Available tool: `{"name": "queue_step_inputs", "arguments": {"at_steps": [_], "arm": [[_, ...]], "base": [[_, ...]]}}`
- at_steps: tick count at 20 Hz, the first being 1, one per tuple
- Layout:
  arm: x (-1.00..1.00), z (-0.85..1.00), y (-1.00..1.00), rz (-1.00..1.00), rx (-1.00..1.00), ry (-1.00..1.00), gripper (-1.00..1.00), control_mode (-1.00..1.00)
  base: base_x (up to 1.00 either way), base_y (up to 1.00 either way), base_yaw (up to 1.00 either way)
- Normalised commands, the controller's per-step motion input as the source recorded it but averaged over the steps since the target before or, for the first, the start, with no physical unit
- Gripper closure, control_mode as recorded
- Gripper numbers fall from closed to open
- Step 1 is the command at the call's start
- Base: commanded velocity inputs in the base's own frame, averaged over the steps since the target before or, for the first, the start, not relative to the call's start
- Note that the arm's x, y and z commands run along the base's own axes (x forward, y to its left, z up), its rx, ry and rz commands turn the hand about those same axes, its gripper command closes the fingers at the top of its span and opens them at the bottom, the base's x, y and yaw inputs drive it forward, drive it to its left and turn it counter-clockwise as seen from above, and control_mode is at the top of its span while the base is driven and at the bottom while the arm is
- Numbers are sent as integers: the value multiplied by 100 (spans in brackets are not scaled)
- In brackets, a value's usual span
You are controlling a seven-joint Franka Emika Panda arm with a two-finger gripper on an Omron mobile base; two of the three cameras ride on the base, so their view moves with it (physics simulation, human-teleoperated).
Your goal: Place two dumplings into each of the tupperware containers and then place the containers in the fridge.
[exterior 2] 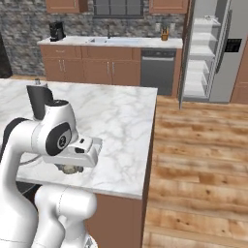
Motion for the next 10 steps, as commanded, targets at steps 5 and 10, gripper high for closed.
{"name": "queue_step_inputs", "arguments": {"at_steps": [5, 10], "arm": [[0, 0, 0, 0, 0, 0, 100, 100], [0, 0, 0, 0, 0, 0, 100, 100]], "base": [[13, 19, 0], [-11, 17, 1]]}}
